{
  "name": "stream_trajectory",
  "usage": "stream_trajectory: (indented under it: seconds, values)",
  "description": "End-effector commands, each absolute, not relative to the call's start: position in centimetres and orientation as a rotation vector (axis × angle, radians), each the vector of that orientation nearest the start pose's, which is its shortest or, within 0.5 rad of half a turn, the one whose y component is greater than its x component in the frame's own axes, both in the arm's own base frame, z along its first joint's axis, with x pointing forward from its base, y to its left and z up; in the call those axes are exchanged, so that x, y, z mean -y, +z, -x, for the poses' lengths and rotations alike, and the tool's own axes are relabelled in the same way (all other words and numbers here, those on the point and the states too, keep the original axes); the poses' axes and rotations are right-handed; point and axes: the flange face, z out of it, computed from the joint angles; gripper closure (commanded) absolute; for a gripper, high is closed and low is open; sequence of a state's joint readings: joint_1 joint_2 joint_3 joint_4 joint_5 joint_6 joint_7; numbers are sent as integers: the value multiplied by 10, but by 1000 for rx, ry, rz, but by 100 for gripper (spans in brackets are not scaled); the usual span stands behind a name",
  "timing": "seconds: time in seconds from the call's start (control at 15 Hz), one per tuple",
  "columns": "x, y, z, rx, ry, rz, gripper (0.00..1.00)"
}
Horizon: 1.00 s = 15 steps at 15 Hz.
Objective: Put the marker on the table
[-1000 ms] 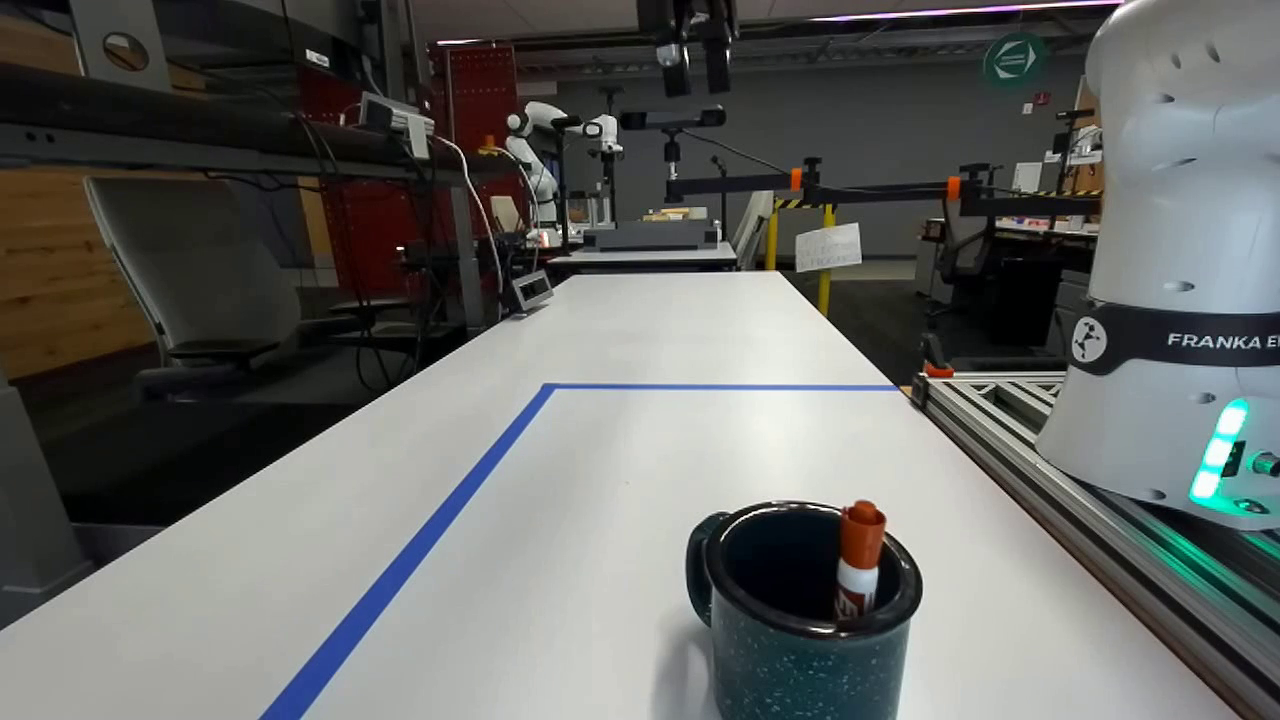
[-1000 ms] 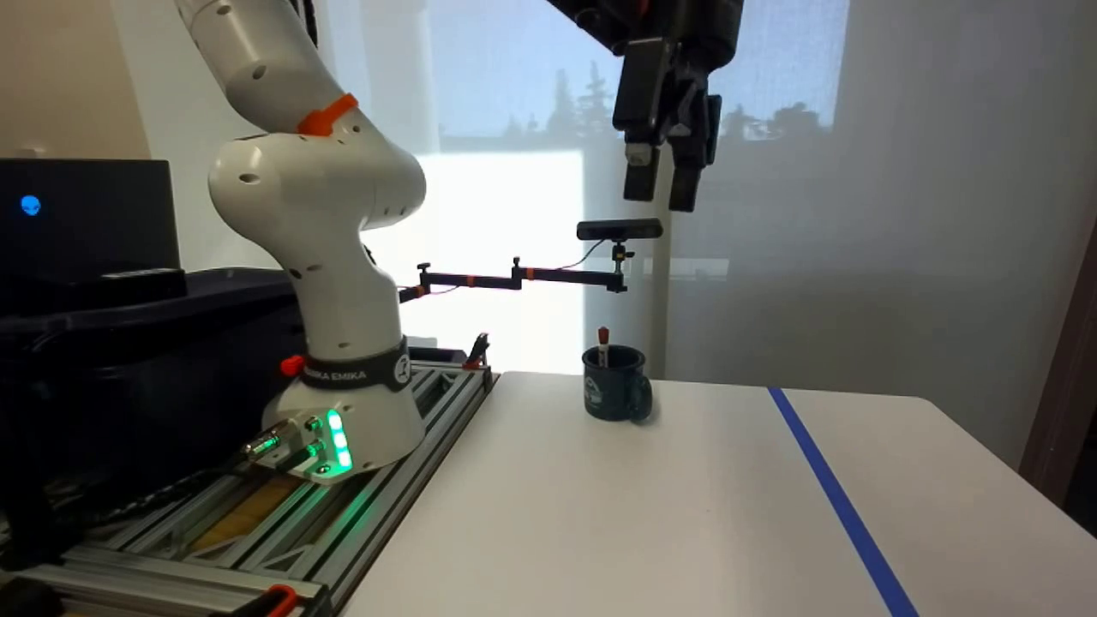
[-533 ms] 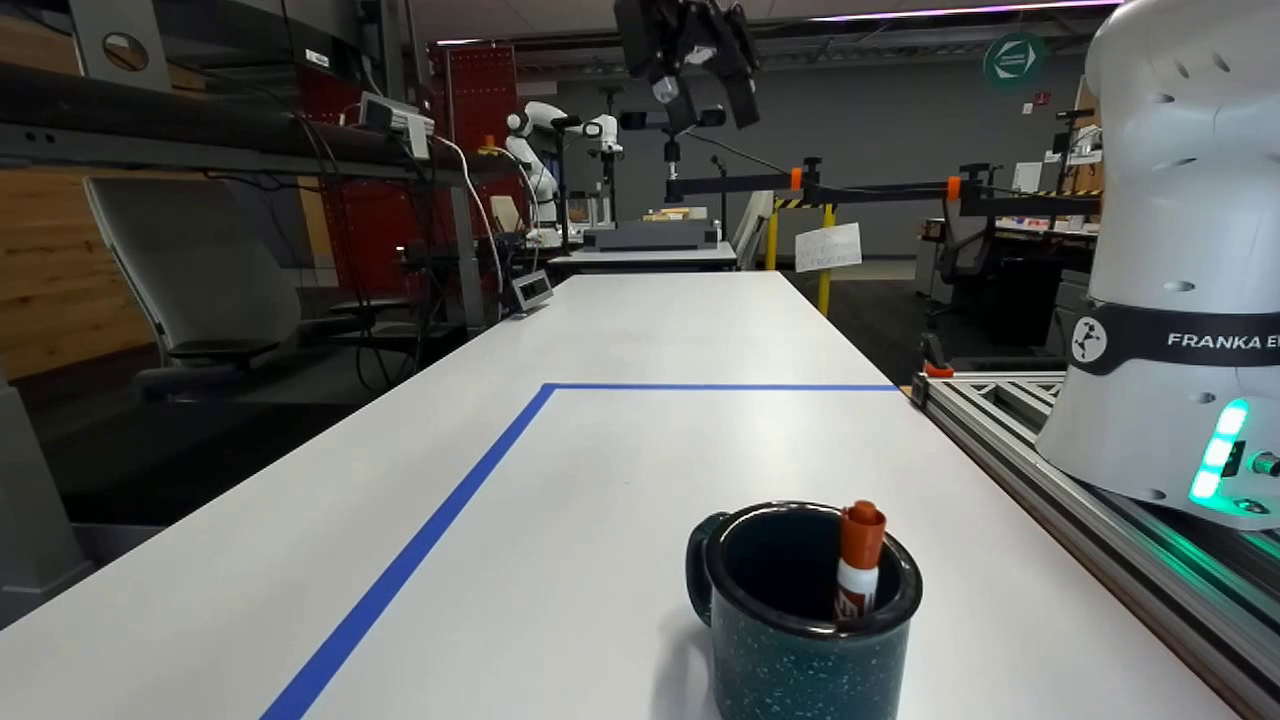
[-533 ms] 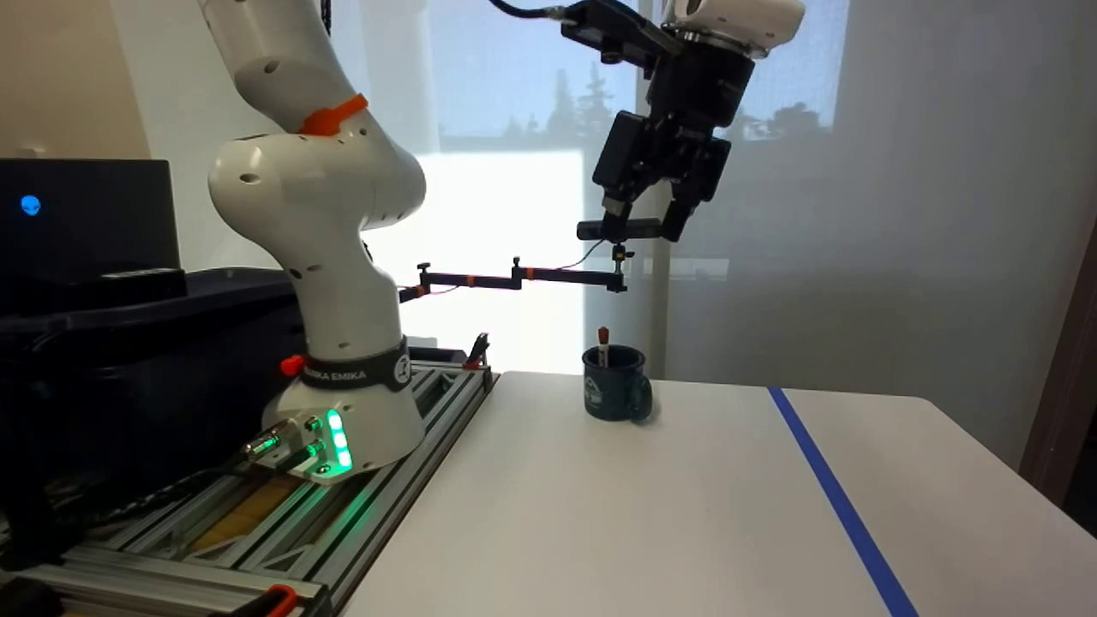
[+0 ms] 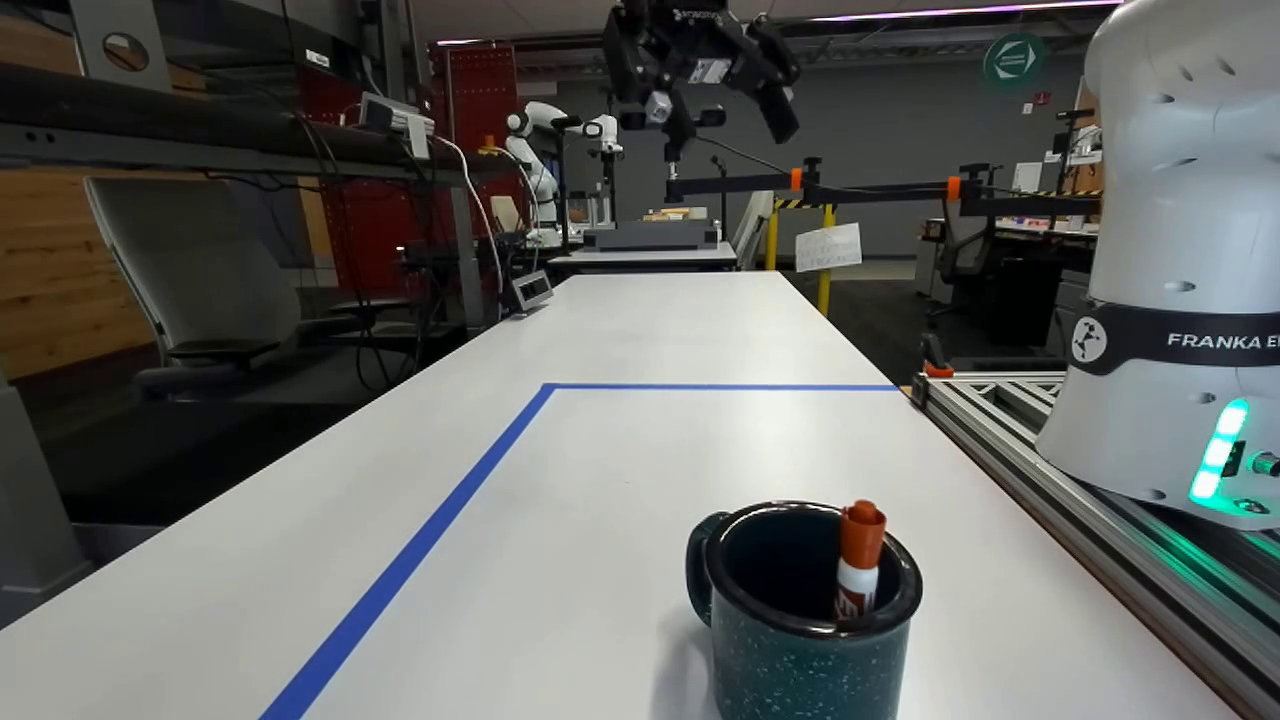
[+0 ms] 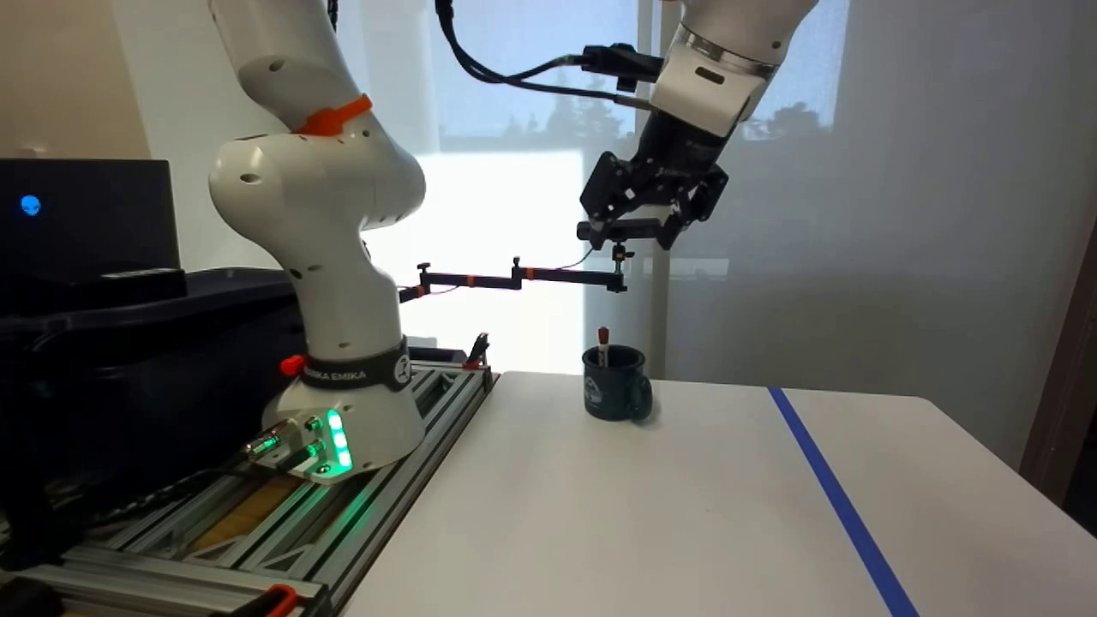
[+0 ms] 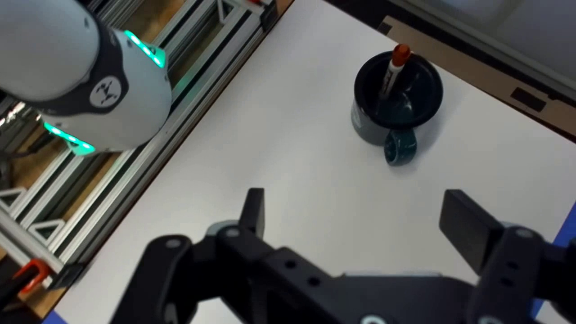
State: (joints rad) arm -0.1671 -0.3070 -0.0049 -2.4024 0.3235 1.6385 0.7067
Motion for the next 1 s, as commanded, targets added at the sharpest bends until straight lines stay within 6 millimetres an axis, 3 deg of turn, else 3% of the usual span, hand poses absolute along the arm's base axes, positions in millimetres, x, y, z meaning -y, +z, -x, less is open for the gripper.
stream_trajectory:
  seconds: [0.0, 0.27, 0.67, 0.87, 0.93]
  values:
    - [18, 402, -374, -1530, 824, 2325, 0]
    - [-3, 377, -354, -1691, 828, 2179, 0]
    - [-40, 337, -334, -1807, 719, 2148, 0]
    - [-51, 324, -331, -1840, 620, 2150, 0]
    - [-55, 329, -349, -1849, 578, 2145, 0]
